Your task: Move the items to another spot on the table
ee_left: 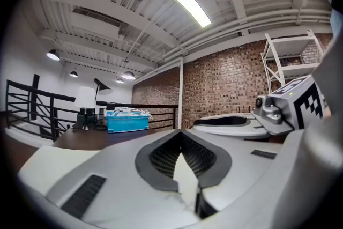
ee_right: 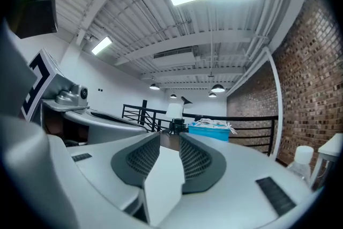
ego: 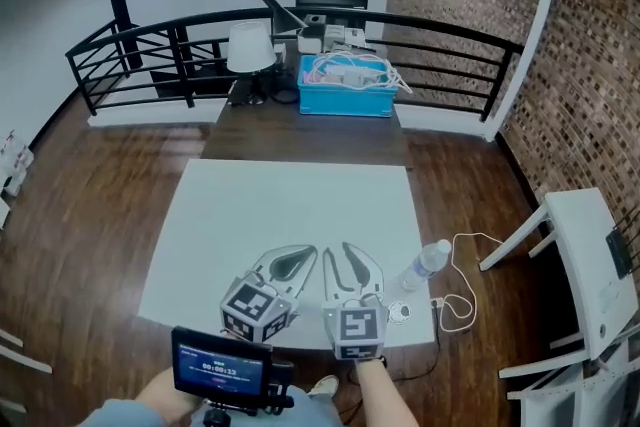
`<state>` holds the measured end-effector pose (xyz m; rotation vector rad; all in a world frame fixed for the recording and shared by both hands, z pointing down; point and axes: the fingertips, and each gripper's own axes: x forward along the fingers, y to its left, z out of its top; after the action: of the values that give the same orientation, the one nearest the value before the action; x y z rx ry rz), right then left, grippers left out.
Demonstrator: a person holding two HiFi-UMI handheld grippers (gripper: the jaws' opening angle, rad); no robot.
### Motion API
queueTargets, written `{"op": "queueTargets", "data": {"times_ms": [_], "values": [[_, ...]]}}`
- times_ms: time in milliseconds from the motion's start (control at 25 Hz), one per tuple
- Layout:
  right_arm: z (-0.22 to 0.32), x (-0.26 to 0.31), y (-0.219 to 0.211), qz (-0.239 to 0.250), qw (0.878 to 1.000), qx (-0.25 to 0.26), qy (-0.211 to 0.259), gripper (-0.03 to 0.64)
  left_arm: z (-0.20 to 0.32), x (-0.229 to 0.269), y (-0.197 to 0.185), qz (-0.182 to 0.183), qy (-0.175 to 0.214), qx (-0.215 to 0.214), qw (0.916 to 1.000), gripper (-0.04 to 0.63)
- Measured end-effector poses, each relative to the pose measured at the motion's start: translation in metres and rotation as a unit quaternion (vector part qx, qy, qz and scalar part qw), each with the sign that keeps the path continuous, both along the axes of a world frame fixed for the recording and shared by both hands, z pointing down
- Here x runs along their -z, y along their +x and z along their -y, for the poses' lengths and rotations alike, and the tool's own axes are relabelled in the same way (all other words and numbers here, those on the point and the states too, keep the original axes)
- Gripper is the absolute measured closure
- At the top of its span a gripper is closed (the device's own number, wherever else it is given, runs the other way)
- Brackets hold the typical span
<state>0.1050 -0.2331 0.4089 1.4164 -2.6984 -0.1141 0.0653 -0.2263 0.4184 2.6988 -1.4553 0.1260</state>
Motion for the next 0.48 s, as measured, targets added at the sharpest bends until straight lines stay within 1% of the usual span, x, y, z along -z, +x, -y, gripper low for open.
{"op": "queueTargets", "data": {"times_ms": [160,280,480], "values": [[-0.006,0.008,-0.052,0.003,0.999,0.04,0.001,0.541,-0.005,0.002,-0.048,-0.002,-0.001,0.039,0.9993,0.583],[-0.014,0.014,-0.089,0.008,0.997,0.07,-0.007,0.566,-0.01,0.001,-0.082,-0.007,0.012,0.061,0.9981,0.583],[-0.021,0.021,-0.14,0.025,0.993,0.112,-0.013,0.601,-0.02,0.01,-0.131,-0.013,0.016,0.098,0.995,0.583]]}}
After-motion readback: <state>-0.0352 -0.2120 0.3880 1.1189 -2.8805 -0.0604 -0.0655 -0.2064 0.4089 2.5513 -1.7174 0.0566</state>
